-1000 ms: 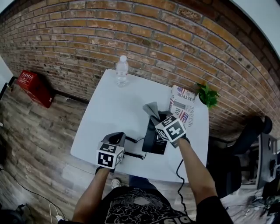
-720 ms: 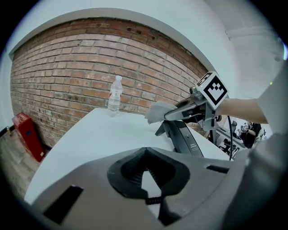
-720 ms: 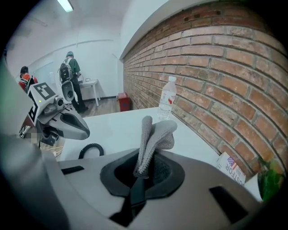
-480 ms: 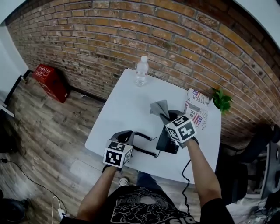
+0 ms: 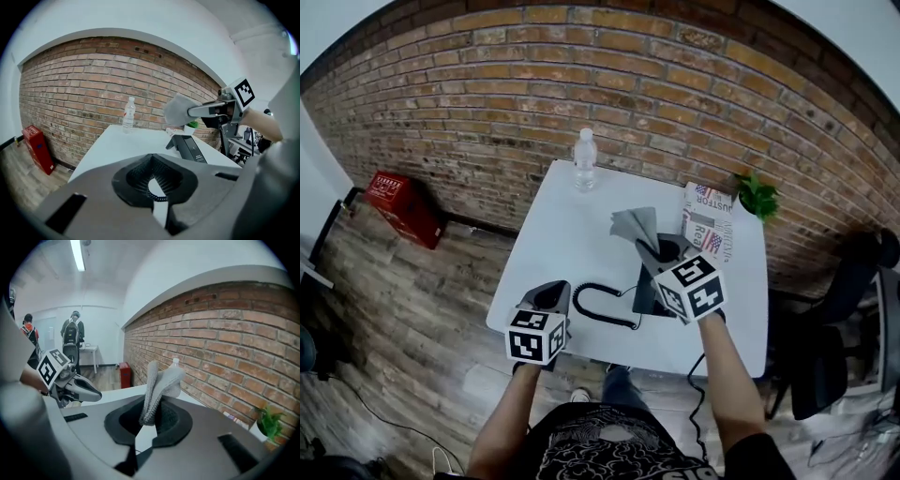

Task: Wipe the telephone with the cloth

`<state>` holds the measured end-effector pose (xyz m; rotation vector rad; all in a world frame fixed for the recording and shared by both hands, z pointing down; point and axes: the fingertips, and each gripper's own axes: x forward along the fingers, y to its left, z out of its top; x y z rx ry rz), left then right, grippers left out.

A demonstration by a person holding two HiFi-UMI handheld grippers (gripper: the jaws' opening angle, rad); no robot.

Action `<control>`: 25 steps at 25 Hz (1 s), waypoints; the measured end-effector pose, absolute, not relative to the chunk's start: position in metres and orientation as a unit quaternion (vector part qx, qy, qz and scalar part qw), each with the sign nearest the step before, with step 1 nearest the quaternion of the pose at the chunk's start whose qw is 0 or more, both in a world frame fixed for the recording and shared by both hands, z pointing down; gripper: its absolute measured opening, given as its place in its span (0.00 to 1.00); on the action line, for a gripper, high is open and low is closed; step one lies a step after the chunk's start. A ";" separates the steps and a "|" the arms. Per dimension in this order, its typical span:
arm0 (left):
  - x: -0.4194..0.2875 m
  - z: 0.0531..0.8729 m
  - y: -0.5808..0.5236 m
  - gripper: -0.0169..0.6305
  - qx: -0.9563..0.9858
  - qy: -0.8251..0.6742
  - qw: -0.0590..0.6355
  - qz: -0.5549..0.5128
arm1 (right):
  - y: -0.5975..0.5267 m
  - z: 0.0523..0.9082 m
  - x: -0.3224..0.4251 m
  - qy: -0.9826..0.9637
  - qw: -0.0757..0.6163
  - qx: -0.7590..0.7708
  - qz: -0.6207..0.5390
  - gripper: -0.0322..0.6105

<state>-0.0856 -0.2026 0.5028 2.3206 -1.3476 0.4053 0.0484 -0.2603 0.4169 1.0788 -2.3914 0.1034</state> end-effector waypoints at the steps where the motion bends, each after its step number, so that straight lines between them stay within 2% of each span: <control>1: -0.085 0.499 -0.201 0.04 0.837 -0.484 0.208 0.145 | -0.254 0.411 0.052 -0.880 0.245 0.406 0.037 0.07; 6: -0.076 0.482 -0.189 0.04 0.848 -0.474 0.189 0.141 | -0.224 0.391 0.079 -0.867 0.202 0.454 0.036 0.07; 25: -0.064 0.461 -0.145 0.04 0.865 -0.462 0.152 0.125 | -0.131 0.414 0.127 -0.810 0.139 0.567 0.059 0.07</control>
